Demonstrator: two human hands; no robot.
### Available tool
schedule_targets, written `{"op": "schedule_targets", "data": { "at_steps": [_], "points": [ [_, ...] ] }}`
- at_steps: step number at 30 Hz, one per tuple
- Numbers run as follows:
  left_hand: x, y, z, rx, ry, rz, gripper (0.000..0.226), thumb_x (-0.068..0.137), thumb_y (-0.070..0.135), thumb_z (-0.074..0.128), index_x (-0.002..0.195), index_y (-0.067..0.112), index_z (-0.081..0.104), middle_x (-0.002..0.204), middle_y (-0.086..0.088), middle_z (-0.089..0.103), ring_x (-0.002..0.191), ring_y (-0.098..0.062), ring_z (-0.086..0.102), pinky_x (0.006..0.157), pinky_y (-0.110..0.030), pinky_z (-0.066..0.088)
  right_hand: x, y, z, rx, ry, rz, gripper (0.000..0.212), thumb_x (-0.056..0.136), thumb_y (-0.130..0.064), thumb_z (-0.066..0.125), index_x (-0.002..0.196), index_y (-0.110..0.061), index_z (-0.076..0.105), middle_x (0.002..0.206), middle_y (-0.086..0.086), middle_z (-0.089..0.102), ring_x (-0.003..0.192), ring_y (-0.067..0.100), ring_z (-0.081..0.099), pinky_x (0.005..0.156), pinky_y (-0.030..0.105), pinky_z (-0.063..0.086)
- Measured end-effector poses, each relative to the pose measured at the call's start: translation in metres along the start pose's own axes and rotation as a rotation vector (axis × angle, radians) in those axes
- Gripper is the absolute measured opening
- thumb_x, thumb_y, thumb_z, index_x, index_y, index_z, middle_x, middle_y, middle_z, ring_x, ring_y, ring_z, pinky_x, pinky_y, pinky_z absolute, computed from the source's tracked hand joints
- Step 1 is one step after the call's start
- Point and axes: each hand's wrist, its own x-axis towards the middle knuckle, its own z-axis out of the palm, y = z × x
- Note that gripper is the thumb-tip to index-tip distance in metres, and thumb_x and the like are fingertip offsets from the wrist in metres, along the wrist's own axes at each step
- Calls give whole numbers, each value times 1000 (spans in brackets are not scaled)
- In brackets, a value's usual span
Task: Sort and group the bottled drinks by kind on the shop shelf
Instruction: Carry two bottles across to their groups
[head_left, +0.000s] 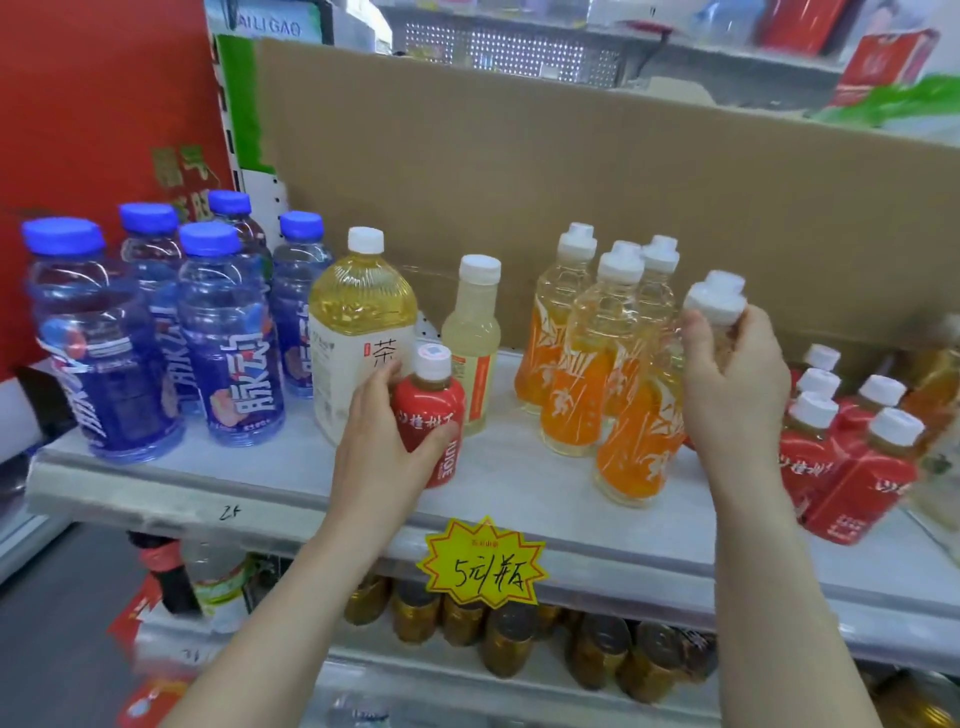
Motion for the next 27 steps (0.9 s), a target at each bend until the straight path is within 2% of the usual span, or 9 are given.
{"op": "schedule_targets", "data": {
  "at_steps": [8, 13, 15, 17, 19, 20, 22, 24, 27],
  "points": [
    [-3, -7, 5, 28, -32, -33, 87, 77, 35, 81, 146, 40, 27, 146, 8, 47, 126, -18, 51, 101, -39, 46, 22, 14, 28, -5, -6, 9, 37, 107, -36, 46, 127, -6, 53, 124, 10, 56, 109, 19, 51, 84, 22, 31],
    [-5, -6, 8, 69, -46, -14, 86, 84, 34, 76, 150, 36, 20, 152, 6, 41, 130, -19, 48, 99, -32, 40, 22, 19, 32, 32, -9, 31, 40, 107, -38, 44, 133, -8, 51, 128, 9, 56, 114, 19, 53, 86, 27, 35],
    [-5, -6, 9, 73, -47, -14, 86, 85, 33, 74, 151, 36, 19, 153, 5, 40, 131, -19, 47, 98, -31, 39, 18, 17, 33, -17, 4, 32, 44, 106, -36, 44, 140, -8, 46, 135, 11, 53, 122, 22, 50, 93, 31, 37],
    [-5, -7, 9, 76, -48, -17, 86, 86, 33, 73, 151, 36, 17, 154, 5, 38, 132, -19, 46, 97, -30, 37, 8, 9, 33, -113, 127, -39, 52, 103, -28, 49, 148, -6, 38, 142, 15, 47, 132, 28, 44, 108, 40, 37],
    [-6, -7, 10, 81, -49, -18, 86, 88, 31, 72, 152, 37, 15, 156, 6, 35, 135, -19, 44, 101, -33, 38, -13, -6, 41, -149, 291, -239, 52, 97, -14, 55, 145, -2, 42, 139, 18, 49, 130, 32, 45, 112, 42, 35],
    [-7, -7, 10, 85, -50, -16, 87, 88, 31, 72, 152, 37, 14, 156, 5, 34, 136, -19, 43, 103, -36, 39, -24, -13, 49, -133, 289, -353, 48, 95, -9, 57, 141, -1, 47, 136, 18, 52, 127, 33, 47, 112, 41, 36],
    [-6, -8, 10, 94, -52, -13, 87, 89, 30, 71, 153, 37, 13, 156, 5, 35, 137, -19, 43, 104, -39, 40, -42, -25, 73, -42, 62, -440, 47, 95, -11, 59, 140, -4, 50, 136, 13, 55, 128, 28, 49, 112, 41, 38],
    [-6, -9, 10, 95, -53, -11, 87, 88, 30, 72, 152, 38, 13, 156, 7, 35, 137, -18, 43, 104, -38, 39, -44, -34, 99, 64, -247, -277, 55, 97, -25, 63, 147, -11, 43, 144, 6, 51, 133, 20, 46, 112, 41, 39],
    [-4, -10, 11, 93, -53, -10, 88, 88, 31, 72, 151, 42, 12, 156, 9, 34, 136, -16, 43, 103, -35, 39, -27, -40, 132, 198, -520, -21, 65, 93, -42, 67, 147, -21, 41, 144, -1, 52, 130, 14, 50, 108, 37, 43]
  ]
}}
